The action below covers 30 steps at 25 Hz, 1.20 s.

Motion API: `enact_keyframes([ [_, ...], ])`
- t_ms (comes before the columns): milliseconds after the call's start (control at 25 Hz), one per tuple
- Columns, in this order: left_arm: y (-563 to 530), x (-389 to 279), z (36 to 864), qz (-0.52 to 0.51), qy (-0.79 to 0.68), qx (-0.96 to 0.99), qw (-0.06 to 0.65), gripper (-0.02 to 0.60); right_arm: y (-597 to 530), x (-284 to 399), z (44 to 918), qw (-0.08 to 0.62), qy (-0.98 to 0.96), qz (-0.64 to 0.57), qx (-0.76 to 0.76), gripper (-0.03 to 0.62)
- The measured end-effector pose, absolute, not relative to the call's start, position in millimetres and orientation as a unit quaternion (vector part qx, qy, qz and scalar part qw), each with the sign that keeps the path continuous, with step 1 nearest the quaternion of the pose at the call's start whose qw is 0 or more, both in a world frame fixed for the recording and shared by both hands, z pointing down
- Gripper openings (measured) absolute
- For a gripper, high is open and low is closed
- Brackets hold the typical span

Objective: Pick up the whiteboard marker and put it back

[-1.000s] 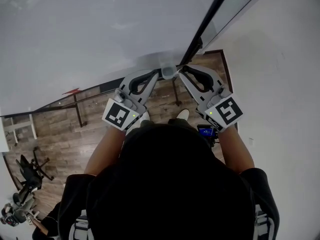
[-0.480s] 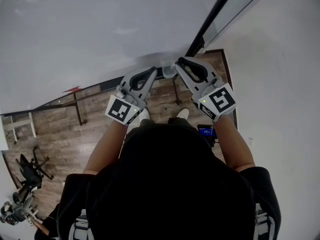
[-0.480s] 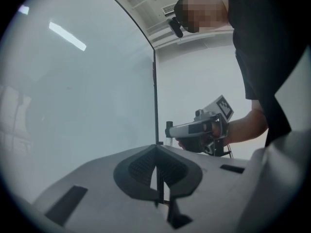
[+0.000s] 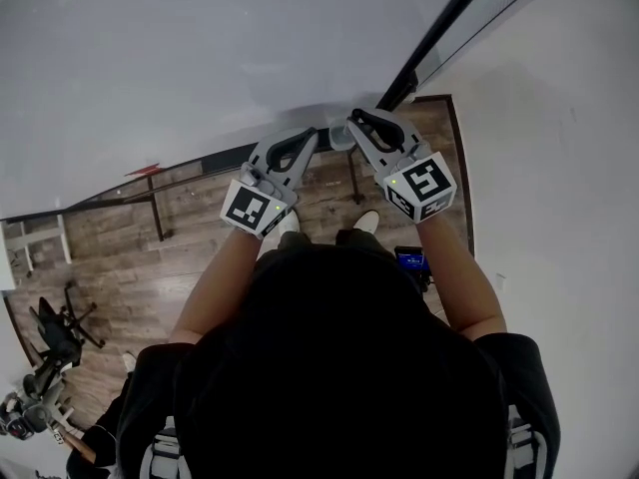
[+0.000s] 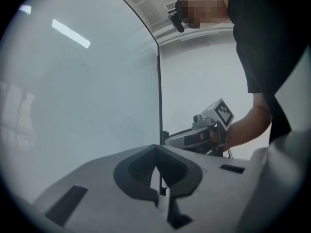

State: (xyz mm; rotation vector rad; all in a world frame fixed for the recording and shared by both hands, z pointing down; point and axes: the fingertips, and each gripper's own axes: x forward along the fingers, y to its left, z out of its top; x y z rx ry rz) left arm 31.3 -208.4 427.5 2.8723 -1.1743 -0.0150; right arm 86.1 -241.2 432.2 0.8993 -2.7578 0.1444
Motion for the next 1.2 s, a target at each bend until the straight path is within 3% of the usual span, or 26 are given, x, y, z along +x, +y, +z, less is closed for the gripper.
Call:
enact_keyframes([
  [480,-209.8,43.2,459.3,0.009,-0.376,0.926,0.032,0.003,-257.6,81.4,497.9,0.142,-0.934,0.071,0.319,0.063],
  [1200,-193.9,37.6,476.7,0.028,-0.376,0.925,0.045,0.003,-263.8,85.7,606.7,0.248,-0.905,0.133,0.320,0.063],
])
